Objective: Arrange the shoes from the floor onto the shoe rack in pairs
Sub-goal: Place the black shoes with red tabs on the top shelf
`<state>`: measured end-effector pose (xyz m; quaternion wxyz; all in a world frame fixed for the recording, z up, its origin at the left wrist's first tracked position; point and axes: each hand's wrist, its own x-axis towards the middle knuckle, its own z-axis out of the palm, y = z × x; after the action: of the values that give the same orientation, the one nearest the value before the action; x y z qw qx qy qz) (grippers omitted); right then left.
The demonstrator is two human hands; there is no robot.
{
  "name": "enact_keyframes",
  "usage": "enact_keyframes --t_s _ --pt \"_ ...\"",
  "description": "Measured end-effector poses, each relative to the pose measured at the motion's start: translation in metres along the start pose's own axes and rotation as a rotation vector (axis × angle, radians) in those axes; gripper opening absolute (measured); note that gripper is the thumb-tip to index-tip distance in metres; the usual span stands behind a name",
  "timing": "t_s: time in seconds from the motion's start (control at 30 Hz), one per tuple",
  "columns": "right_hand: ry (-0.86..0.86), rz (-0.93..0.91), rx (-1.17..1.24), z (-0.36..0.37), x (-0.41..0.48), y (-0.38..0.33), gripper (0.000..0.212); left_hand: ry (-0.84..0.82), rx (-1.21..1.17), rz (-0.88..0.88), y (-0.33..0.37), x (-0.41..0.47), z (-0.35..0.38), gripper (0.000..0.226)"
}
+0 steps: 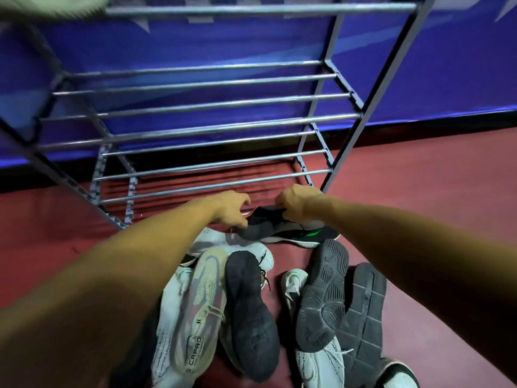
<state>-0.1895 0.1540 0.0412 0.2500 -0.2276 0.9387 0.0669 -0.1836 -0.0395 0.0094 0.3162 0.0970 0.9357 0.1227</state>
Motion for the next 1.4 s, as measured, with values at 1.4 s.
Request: enact_keyframes --t_s 1.4 --pt "0.534 -0.142 0.839 -0.202 -0.164 -0.137 0.021 0.123 -0.996 0.055 0.009 -0.250 -0.089 0.045"
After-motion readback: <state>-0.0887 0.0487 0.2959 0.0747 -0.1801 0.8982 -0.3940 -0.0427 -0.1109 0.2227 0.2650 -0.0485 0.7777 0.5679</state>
